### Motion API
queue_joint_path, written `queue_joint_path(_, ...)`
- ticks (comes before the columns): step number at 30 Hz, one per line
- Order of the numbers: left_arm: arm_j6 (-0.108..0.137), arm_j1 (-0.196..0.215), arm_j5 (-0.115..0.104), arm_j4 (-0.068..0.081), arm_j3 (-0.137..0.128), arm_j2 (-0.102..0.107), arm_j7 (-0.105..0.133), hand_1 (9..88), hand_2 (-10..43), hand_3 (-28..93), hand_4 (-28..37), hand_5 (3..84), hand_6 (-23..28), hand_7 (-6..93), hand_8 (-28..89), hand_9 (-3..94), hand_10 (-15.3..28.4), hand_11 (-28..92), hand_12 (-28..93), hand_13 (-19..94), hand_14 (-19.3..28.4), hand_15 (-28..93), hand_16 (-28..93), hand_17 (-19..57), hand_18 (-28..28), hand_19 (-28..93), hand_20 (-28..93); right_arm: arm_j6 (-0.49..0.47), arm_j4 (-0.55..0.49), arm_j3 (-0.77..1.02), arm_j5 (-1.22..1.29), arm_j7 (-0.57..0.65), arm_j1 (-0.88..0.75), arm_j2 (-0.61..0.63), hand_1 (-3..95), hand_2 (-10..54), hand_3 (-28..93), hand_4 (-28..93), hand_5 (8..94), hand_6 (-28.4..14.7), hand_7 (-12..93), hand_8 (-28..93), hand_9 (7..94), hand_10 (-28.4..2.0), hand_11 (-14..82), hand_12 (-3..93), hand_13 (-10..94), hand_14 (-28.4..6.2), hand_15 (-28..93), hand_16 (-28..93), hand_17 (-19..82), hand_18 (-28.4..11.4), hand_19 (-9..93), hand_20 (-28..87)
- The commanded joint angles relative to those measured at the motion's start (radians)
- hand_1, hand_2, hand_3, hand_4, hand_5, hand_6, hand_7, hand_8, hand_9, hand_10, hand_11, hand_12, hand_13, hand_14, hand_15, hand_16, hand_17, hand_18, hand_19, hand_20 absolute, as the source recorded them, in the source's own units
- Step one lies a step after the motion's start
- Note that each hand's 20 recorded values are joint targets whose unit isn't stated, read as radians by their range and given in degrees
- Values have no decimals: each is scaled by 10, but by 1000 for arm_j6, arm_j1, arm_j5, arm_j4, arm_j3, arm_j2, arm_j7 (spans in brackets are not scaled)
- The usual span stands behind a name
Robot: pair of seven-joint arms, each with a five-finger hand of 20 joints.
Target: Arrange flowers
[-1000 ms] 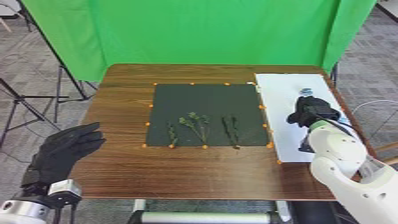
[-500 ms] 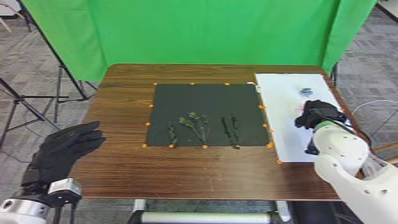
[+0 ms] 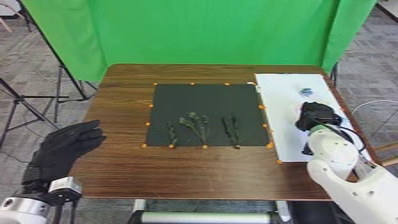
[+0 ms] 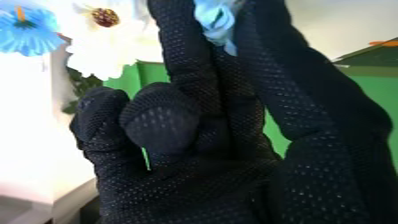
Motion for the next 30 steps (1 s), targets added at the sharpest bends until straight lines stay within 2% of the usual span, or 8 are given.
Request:
queue_joint_path(1, -14, 6, 4, 0, -2, -10, -15, 274, 41, 822, -164, 458, 131, 191, -104, 405, 226, 363, 109, 273, 284, 636, -139, -88, 227, 587, 107, 51, 24, -5, -52, -21, 13, -12, 549, -68, 720, -283, 788, 2, 237, 19, 881, -82, 180, 303, 797, -32, 785, 203, 501, -196, 932, 318)
queue_joint_path(7, -11, 20, 1, -4, -13, -14, -13, 274, 41, 822, -163, 458, 131, 191, -104, 405, 226, 363, 109, 273, 284, 637, -139, -88, 227, 587, 107, 94, 9, -17, -70, -35, 47, -9, 554, -78, 731, -283, 809, 0, 217, 32, 895, -84, 196, 304, 808, -31, 782, 209, 512, -196, 932, 322)
queue_joint_path(8, -8, 27, 0, -6, -17, -14, -10, 274, 41, 822, -163, 458, 131, 191, -104, 406, 226, 364, 109, 273, 284, 637, -139, -88, 227, 587, 107, 88, -64, -39, -58, 13, 43, 14, 554, -80, 733, -283, 814, -1, 213, 36, 897, -85, 199, 305, 812, -31, 782, 210, 513, -196, 932, 325)
queue_joint_path(13, 0, 65, -8, -12, -37, -19, 4, 274, 42, 821, -163, 458, 131, 192, -103, 406, 226, 364, 109, 273, 284, 637, -139, -88, 227, 587, 107, 112, -123, -85, -58, -17, 119, 6, 554, -85, 740, -283, 820, -4, 204, 46, 901, -86, 201, 307, 815, -32, 781, 215, 517, -195, 932, 330)
queue_joint_path(15, 2, 74, -8, -13, -43, -25, 0, 274, 41, 821, -162, 458, 131, 191, -104, 406, 226, 364, 109, 273, 284, 637, -139, -88, 227, 587, 107, 135, -147, -113, -56, -41, 150, 4, 554, -85, 742, -283, 821, -5, 202, 48, 902, -86, 202, 307, 815, -32, 780, 216, 517, -195, 932, 330)
queue_joint_path(18, 11, 90, -16, -12, -46, -21, 10, 275, 42, 821, -164, 458, 131, 192, -103, 406, 226, 364, 109, 273, 284, 636, -140, -88, 226, 587, 107, 154, -182, -172, -51, -83, 209, -9, 553, -87, 745, -283, 823, -6, 200, 52, 902, -88, 203, 307, 815, -32, 780, 218, 519, -195, 932, 331)
queue_joint_path(20, 14, 105, -22, -13, -52, -20, 22, 276, 42, 822, -164, 459, 131, 191, -104, 406, 226, 364, 109, 273, 284, 636, -140, -88, 226, 587, 107, 154, -195, -224, -46, -106, 261, -34, 552, -87, 748, -283, 824, -6, 198, 53, 903, -88, 204, 307, 815, -32, 779, 218, 519, -195, 932, 332)
queue_joint_path(30, 17, 135, -21, -12, -80, -29, 22, 275, 41, 826, -160, 459, 132, 192, -104, 405, 226, 364, 109, 272, 284, 637, -139, -88, 227, 588, 107, 186, -156, -504, -51, -252, 466, -240, 552, -89, 752, -283, 827, -6, 194, 57, 904, -92, 206, 306, 813, -34, 781, 222, 519, -193, 932, 337)
